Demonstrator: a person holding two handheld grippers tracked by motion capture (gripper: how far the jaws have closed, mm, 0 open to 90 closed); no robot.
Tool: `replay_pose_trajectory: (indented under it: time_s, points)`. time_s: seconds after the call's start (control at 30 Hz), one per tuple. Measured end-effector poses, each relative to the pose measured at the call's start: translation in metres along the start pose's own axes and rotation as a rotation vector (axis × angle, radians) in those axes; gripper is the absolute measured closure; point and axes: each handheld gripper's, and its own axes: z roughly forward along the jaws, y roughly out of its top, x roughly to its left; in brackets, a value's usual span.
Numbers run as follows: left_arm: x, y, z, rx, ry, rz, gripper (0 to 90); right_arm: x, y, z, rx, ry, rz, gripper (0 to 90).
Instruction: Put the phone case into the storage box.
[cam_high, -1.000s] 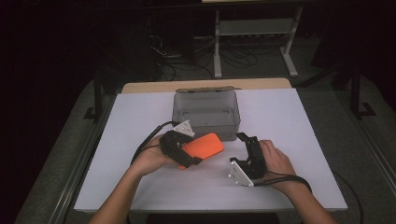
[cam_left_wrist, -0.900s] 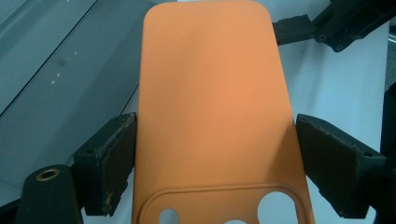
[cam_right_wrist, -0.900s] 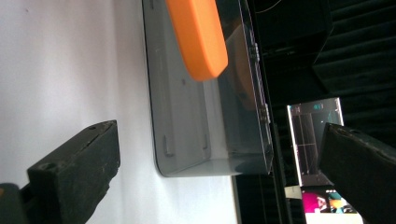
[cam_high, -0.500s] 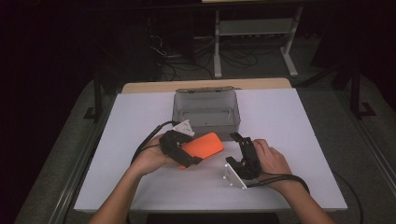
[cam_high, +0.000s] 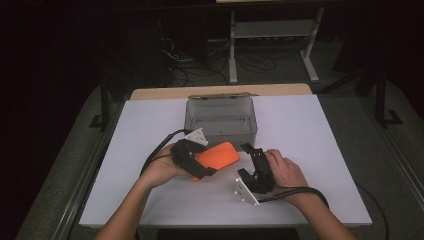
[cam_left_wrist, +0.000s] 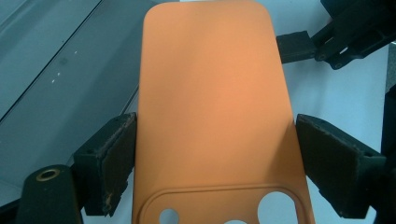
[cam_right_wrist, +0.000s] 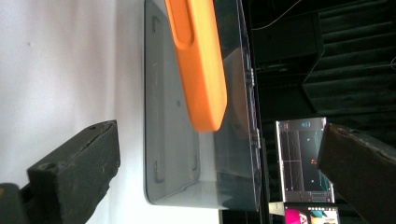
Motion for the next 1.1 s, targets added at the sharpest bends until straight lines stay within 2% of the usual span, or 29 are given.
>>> replay_pose_trajectory:
  time_s: [0.57,1.1]
  points:
    - [0.0,0.001,0.0,-0.003,0.003,-0.005,15.6,0.001,0.019,0.005,-0.042,-0.014,-0.039,0.0]
    - [0.0,0.002,0.0,-0.002,0.004,-0.016,15.6,0.002,0.031,0.009,-0.064,-0.02,-0.053,0.0]
